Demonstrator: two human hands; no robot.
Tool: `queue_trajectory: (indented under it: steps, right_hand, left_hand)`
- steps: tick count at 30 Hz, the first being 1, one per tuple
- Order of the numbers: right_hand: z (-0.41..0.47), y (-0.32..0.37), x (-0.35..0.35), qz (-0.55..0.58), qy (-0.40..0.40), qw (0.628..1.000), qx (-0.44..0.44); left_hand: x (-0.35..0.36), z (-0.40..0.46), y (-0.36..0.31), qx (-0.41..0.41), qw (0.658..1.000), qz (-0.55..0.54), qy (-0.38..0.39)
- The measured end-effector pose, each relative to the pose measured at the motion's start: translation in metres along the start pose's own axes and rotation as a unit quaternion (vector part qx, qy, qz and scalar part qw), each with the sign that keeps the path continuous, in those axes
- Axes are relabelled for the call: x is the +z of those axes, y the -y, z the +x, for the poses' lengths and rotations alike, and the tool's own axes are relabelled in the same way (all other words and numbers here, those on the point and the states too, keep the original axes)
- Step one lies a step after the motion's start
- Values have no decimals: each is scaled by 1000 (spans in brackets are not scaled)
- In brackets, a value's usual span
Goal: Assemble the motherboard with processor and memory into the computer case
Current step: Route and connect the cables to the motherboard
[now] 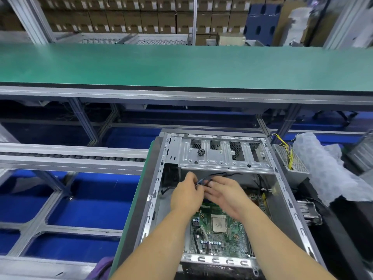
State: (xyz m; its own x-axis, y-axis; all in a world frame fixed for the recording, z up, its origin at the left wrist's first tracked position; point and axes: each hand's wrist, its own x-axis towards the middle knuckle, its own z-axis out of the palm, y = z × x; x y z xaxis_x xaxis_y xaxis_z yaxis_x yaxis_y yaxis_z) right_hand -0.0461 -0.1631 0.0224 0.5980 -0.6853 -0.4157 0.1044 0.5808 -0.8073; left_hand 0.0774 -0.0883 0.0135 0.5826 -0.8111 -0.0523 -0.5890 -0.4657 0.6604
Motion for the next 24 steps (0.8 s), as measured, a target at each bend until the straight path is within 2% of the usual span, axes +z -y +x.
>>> queue_trajectory:
  steps: [2,5,9,14,17,21,24]
  right_hand:
    - [-2,-2,3,-45,37,998,27]
    - [-6,-3,3,-224,14,974,24]
    - [-9,-1,0,-179,47,983,21]
    - [-11,1,-3,-167,-6,986,9]
    - [-10,3,-5,-139,-38,989,16]
    - [-6,3,-4,-135,-68,988,19]
    - [-2,2,-5,-209,-101,972,11]
  left_hand:
    - [-2,1,2,-2,1000,-5,-3]
    - [-2,0,4,14,999,-29,12]
    - [5,1,6,72,994,-46,71]
    - [6,-1,7,123,979,-93,132]
    - [7,-5,4,86,981,-117,129]
    - [7,-2,8,44,992,-65,102]
    - [4,3,13,25,997,-12,71]
